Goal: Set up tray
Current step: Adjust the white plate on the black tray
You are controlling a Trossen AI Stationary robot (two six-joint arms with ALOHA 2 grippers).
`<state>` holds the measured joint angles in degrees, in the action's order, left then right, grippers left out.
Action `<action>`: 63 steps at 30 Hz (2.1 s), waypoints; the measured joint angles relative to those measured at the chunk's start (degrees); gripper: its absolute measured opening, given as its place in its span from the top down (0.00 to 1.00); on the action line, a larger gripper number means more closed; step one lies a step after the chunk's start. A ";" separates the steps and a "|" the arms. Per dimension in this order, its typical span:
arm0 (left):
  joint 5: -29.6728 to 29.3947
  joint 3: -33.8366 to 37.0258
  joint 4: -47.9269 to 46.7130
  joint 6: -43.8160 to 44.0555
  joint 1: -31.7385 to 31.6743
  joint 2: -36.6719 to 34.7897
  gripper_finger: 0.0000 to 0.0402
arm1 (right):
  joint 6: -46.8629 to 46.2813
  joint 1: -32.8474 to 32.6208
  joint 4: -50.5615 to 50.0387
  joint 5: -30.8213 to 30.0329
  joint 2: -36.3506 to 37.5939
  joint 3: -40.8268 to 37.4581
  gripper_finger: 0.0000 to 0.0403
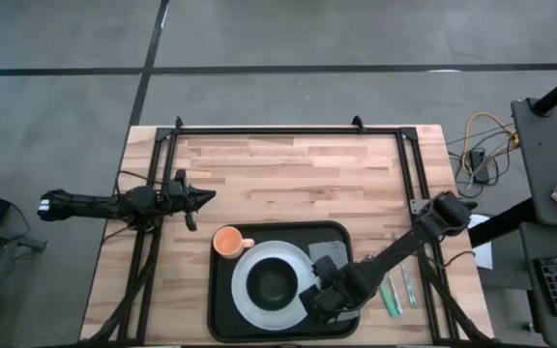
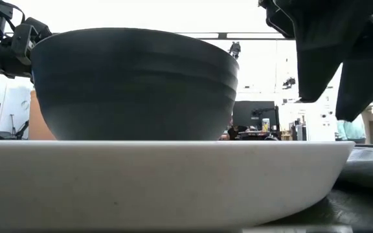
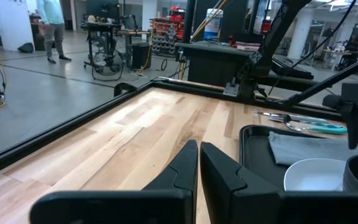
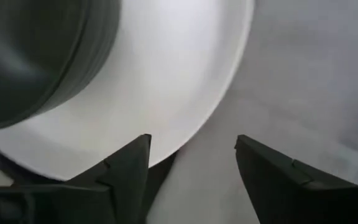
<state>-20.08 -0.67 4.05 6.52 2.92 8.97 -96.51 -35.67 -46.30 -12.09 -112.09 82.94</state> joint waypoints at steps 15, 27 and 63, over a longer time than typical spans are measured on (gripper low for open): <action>0.00 0.00 0.00 0.00 -0.02 0.00 1.00 | -7.61 -0.17 -1.22 -3.28 0.43 -1.35 0.53; -0.01 0.00 0.00 0.00 -0.01 0.00 1.00 | -8.44 -0.19 5.62 -4.86 0.44 -5.50 0.59; -0.01 0.00 0.00 0.00 -0.01 0.01 1.00 | -3.07 0.76 19.64 -6.07 0.43 -9.63 0.98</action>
<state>-20.09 -0.67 4.05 6.52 2.91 8.98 -99.58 -34.91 -26.66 -18.16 -111.66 73.31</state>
